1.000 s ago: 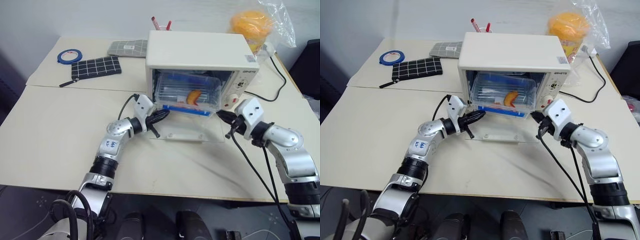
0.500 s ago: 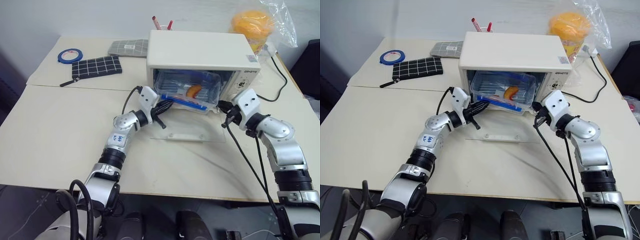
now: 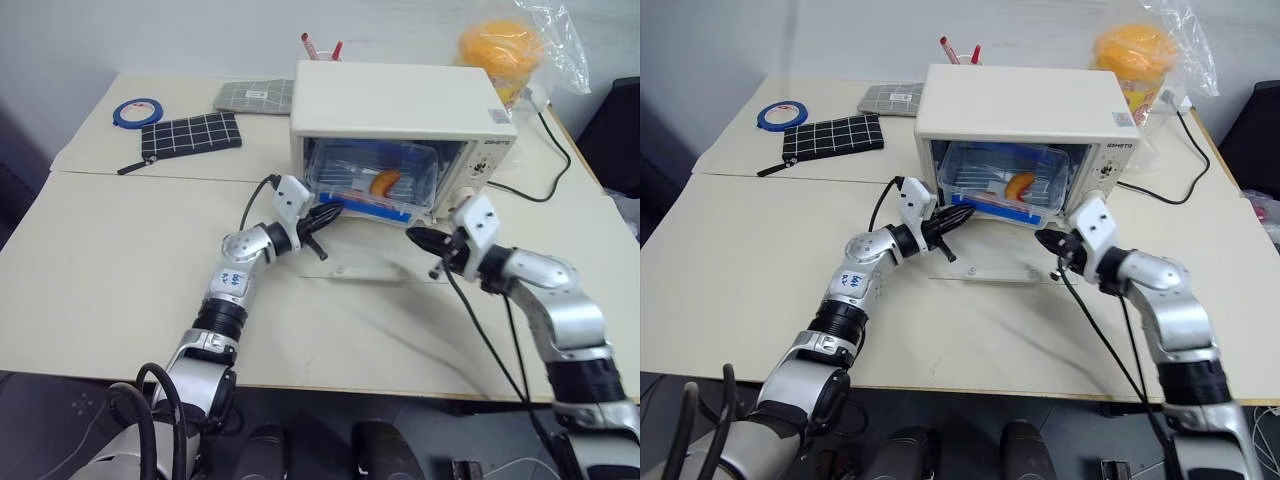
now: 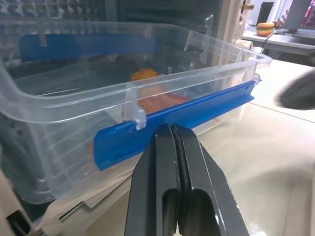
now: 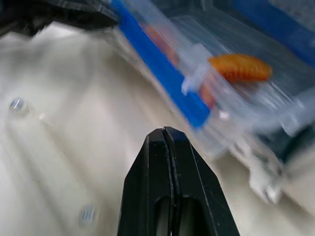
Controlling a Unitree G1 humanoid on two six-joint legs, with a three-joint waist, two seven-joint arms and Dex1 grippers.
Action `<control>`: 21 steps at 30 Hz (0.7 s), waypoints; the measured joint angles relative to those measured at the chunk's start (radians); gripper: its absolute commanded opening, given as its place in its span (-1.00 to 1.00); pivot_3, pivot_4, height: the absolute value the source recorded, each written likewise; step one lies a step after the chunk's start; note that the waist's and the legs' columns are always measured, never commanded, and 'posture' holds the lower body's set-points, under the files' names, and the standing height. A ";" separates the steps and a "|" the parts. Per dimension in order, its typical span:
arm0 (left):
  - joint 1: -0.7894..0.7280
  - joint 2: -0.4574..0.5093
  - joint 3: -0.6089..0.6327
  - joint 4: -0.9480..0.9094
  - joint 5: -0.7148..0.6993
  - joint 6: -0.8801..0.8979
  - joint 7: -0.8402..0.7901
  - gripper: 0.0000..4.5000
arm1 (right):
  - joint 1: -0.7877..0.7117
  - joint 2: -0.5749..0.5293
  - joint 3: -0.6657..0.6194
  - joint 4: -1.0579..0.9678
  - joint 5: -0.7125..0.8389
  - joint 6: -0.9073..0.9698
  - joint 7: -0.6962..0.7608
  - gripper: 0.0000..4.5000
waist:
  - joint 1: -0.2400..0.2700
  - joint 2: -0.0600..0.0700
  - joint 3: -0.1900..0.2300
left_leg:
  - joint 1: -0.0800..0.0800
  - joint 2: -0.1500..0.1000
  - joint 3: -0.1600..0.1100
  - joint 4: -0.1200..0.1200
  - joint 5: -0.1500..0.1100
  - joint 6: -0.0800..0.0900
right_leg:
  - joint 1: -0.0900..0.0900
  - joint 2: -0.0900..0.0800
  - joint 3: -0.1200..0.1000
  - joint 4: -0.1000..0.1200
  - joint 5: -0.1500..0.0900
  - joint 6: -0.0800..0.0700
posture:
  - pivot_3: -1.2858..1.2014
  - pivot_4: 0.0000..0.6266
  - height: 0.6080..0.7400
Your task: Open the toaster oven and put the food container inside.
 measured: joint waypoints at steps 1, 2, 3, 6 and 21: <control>0.000 0.000 -0.001 0.002 0.004 0.000 -0.001 -0.99 | -0.043 0.011 0.000 0.064 -0.020 -0.037 -0.015 -0.99 | 0.002 0.000 0.000 | -0.001 0.000 0.000 0.000 0.000 0.000 | 0.000 0.000 0.000 0.000 0.000 0.000 | 0.03 -0.52 1.00; 0.000 0.001 -0.001 0.002 0.006 0.000 -0.002 -0.99 | -0.064 0.013 0.000 0.099 -0.031 -0.059 -0.022 -0.99 | 0.005 0.000 0.000 | -0.001 -0.001 -0.001 0.000 0.000 0.000 | 0.000 -0.001 -0.001 0.000 0.000 0.000 | 0.03 -0.52 1.00; 0.000 0.006 -0.001 0.003 0.007 0.000 -0.002 -0.99 | -0.094 0.018 -0.001 0.148 -0.044 -0.089 -0.031 -0.99 | 0.004 0.000 0.000 | -0.002 -0.001 -0.001 0.000 0.000 0.000 | 0.000 -0.002 -0.003 -0.001 0.000 0.000 | 0.03 -0.52 1.00; 0.000 0.010 0.000 0.007 0.010 0.000 -0.003 -0.99 | -0.140 0.019 -0.003 0.234 -0.059 -0.149 -0.037 -0.99 | 0.002 0.000 0.000 | -0.003 -0.001 0.000 -0.001 0.000 0.001 | 0.000 -0.005 -0.011 -0.002 0.000 0.000 | 0.03 -0.52 1.00; 0.042 0.203 0.045 -0.055 -0.006 0.049 -0.133 -0.99 | 0.203 -0.181 -0.149 -0.037 0.048 -0.096 0.115 -0.99 | 0.004 0.001 0.000 | -0.011 -0.002 -0.002 0.004 0.000 0.001 | -0.002 -0.008 -0.028 -0.001 0.000 0.000 | 0.03 -0.52 1.00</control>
